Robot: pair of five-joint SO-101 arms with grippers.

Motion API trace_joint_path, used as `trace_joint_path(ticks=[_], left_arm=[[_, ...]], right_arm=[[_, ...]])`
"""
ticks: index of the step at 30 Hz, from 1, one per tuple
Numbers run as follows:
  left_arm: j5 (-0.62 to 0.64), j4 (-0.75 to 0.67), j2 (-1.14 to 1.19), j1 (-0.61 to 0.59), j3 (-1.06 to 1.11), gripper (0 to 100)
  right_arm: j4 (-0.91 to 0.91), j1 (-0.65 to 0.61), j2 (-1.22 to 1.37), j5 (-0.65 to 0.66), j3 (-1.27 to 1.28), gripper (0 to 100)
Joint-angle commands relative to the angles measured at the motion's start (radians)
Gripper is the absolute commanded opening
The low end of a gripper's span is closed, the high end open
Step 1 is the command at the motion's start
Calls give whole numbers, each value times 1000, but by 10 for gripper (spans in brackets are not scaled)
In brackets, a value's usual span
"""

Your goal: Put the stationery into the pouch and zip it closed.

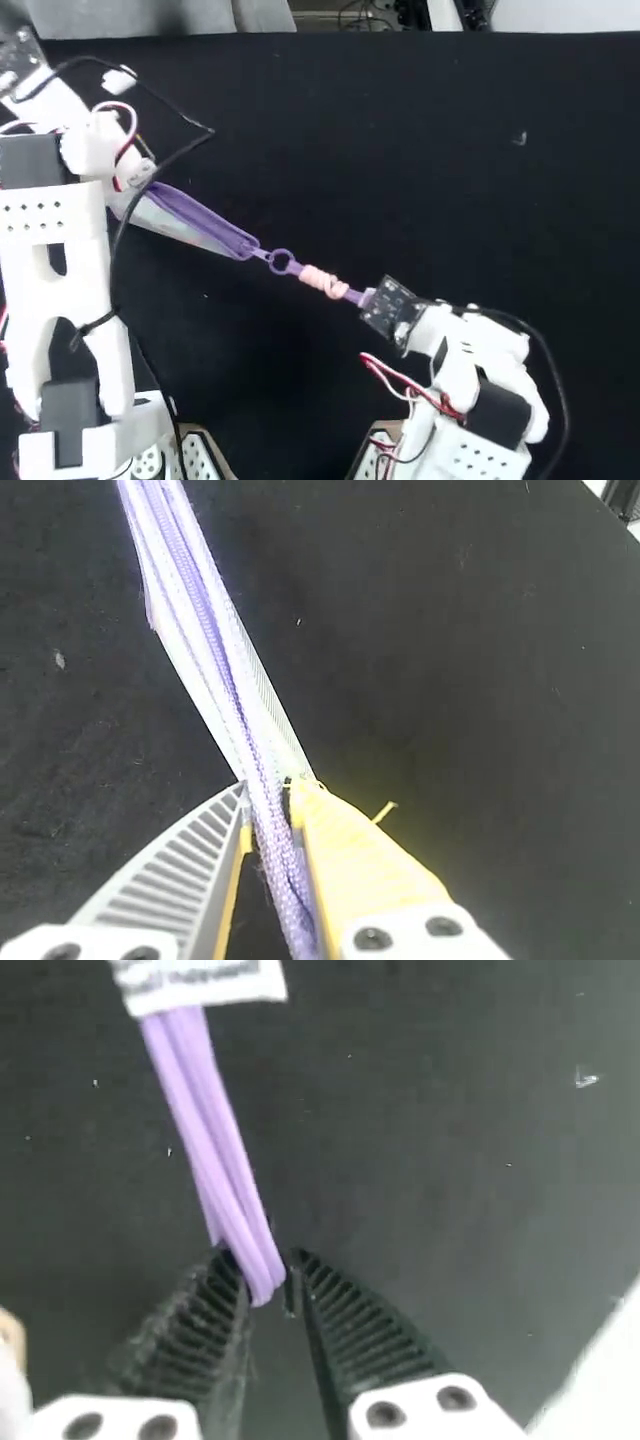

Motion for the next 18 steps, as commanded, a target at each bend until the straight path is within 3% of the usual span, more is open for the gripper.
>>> trace_joint_path(ticks=[1, 9, 18], left_arm=[[11, -38, -15, -148, -108, 28], [11, -37, -14, -140, -107, 28], [11, -87, -15, 1, 54, 28]], right_arm=[[15, 157, 2, 106, 19, 11], [2, 161, -7, 68, 5, 11], [-130, -181, 2, -419, -110, 11]])
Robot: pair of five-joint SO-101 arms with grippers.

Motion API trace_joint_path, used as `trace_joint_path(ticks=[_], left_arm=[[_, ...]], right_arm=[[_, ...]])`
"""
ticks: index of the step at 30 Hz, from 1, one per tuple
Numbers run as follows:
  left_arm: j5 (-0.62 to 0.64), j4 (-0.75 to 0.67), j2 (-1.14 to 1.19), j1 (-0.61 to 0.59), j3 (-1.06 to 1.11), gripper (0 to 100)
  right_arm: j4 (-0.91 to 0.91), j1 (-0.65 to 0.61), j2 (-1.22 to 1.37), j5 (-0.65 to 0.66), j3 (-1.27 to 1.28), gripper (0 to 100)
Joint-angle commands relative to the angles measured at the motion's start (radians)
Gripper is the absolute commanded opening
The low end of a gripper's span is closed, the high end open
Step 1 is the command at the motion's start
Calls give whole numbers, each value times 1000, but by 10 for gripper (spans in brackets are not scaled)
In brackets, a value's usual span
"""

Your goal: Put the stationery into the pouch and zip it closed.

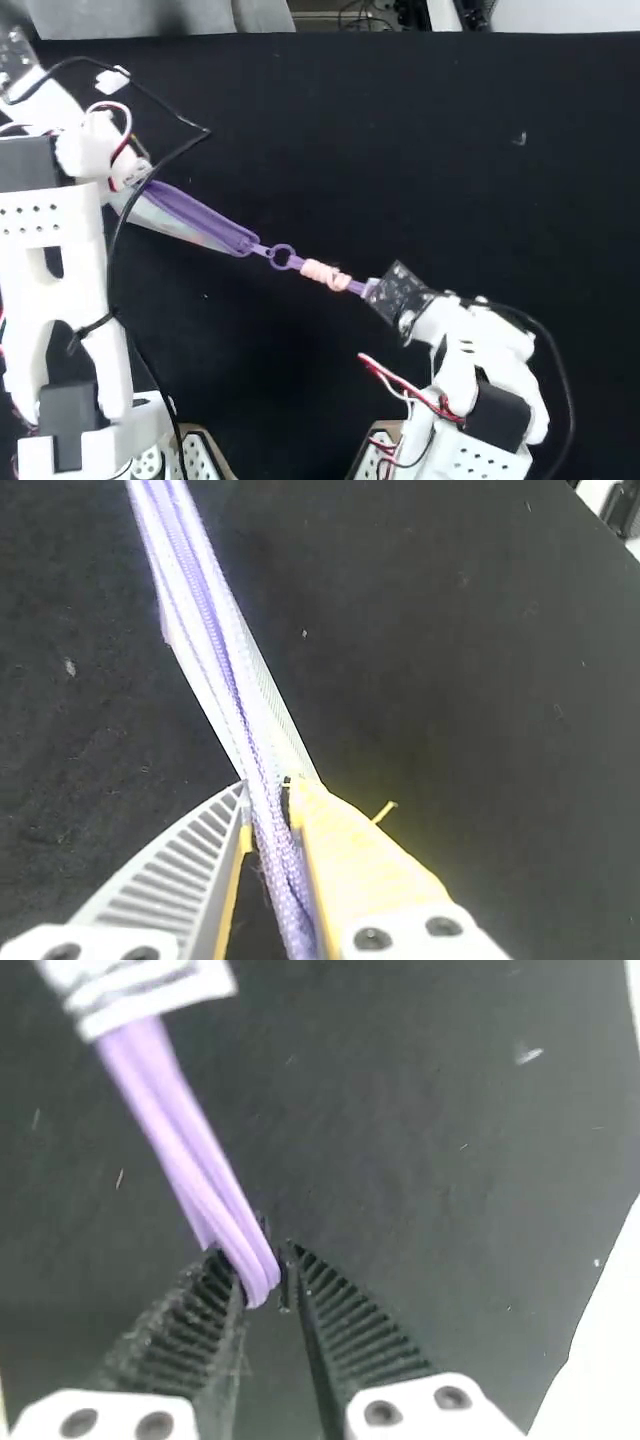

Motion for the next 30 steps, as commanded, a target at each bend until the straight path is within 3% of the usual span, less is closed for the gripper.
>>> trace_joint_path(ticks=[1, 6, 13, 19, 25, 30], left_arm=[[9, -107, -12, 10, 58, 28], [9, -212, -11, 67, 185, 29], [3, -351, -11, 176, 366, 30], [2, -433, -14, 202, 493, 32], [-64, -428, -20, 191, 585, 173], [-69, -436, -21, 151, 601, 195]], right_arm=[[-77, -149, 4, -267, -88, 11], [-91, -288, 4, -425, -157, 11], [-92, -384, 4, -511, -165, 11], [-120, -399, 4, -555, -160, 11], [-186, -399, 4, -574, -105, 11], [-302, -399, 4, -608, -19, 12]])
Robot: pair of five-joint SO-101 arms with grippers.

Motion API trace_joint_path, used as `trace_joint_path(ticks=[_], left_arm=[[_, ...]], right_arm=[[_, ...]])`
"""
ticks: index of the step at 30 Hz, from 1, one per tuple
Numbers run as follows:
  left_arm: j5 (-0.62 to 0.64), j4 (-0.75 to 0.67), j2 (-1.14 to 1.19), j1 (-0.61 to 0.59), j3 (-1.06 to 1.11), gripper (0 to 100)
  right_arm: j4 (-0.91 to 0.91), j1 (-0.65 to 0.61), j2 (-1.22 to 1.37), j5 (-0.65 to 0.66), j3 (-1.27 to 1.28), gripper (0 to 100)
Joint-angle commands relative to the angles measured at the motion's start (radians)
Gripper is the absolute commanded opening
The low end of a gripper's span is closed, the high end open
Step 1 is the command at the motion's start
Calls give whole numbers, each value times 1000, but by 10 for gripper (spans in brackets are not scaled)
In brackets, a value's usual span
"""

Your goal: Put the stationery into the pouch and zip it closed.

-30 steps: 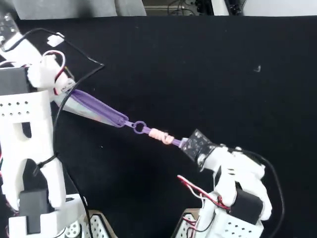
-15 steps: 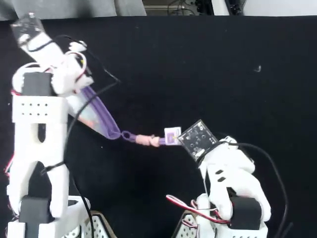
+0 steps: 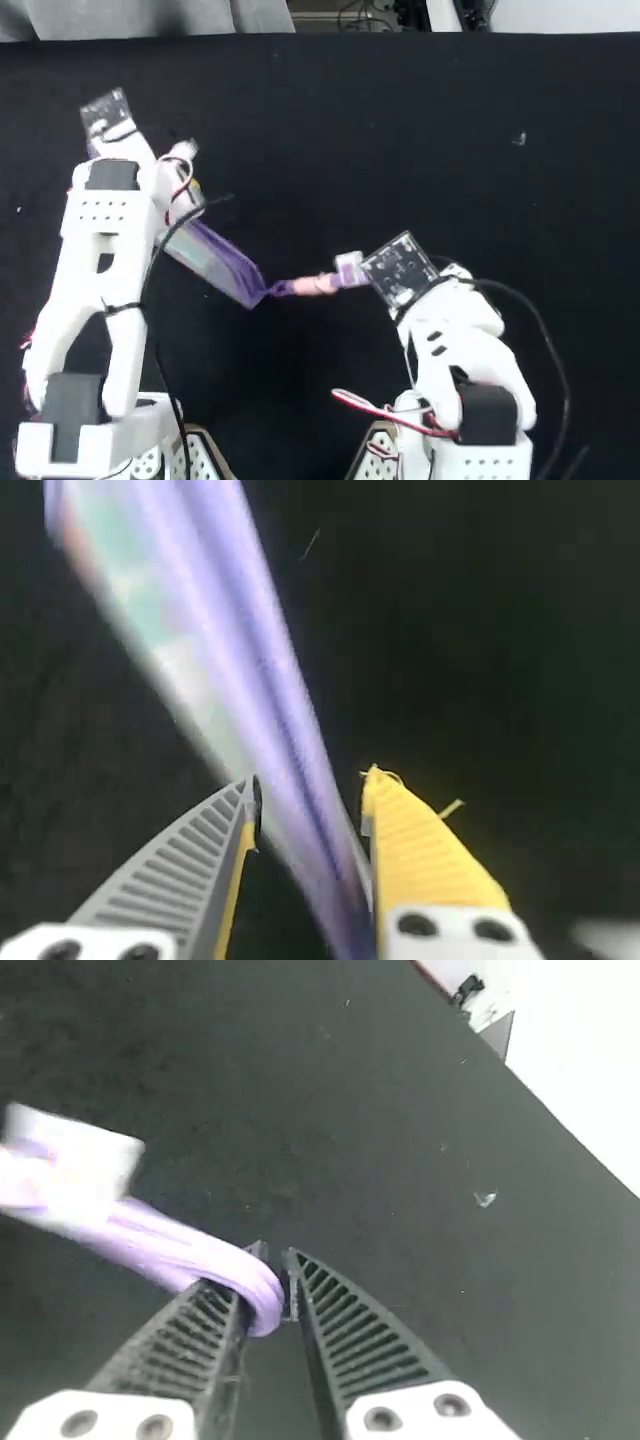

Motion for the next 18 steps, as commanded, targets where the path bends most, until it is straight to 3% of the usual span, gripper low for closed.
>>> trace_joint_path(ticks=[1, 12, 18], left_arm=[[-14, -15, -29, -42, -4, 195], [-14, 57, -29, -130, -166, 211], [-26, 115, -29, -124, -335, 409]], right_arm=[[-117, -6, -5, -48, 42, 13], [-255, -37, -5, -97, 136, 15], [-325, -117, -5, -160, 159, 15]])
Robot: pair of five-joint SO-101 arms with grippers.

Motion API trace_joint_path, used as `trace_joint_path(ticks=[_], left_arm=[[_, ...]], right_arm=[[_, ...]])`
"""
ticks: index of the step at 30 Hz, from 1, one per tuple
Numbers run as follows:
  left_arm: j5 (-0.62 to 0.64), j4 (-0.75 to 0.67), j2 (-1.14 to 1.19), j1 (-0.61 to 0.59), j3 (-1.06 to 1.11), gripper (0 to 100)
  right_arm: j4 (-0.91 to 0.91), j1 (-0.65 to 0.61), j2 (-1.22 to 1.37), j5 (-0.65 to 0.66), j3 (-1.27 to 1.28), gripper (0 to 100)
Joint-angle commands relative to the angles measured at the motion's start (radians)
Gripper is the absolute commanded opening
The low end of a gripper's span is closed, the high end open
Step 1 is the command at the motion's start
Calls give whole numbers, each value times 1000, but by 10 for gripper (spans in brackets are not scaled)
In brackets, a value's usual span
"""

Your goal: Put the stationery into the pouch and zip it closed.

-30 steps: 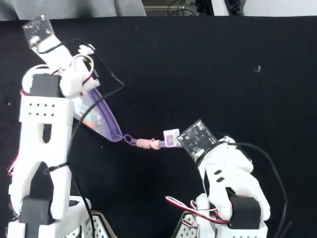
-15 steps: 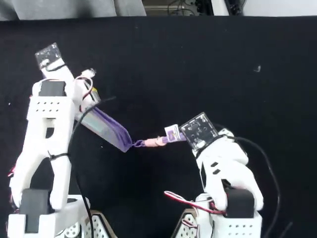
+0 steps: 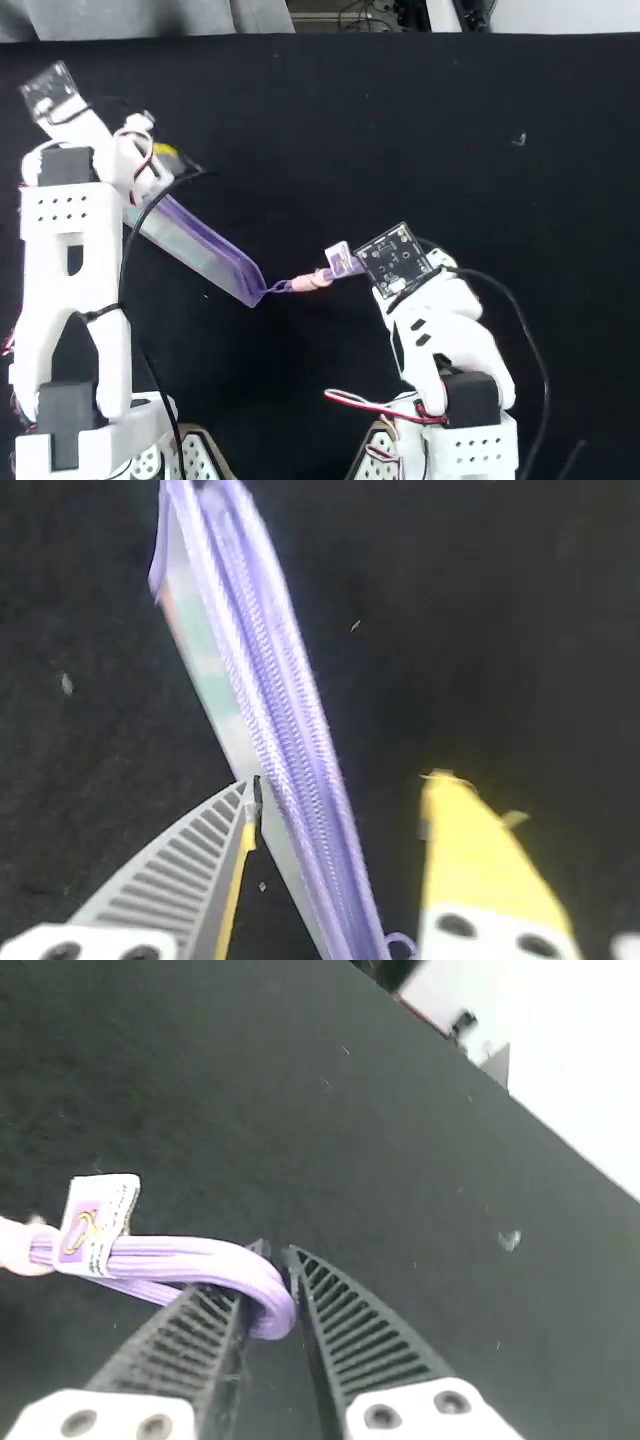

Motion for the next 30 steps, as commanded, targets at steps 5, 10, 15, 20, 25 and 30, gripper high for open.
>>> trace_joint_path(ticks=[5, 10, 15, 20, 25, 30], left_arm=[[-141, 20, -23, -33, -211, 498], [-140, 68, -48, -90, -245, 501], [-140, 141, -161, -134, -245, 501], [-140, 140, -295, -203, -168, 501], [-144, 140, -390, -246, -22, 501], [-146, 106, -456, -269, 153, 501]], right_arm=[[-103, -34, -4, -57, -4, 15], [-222, -34, 105, -81, -19, 15], [-313, -35, 352, -157, -140, 15], [-358, -60, 585, -209, -280, 15], [-431, -163, 739, -255, -321, 15], [-476, -210, 837, -281, -323, 44]])
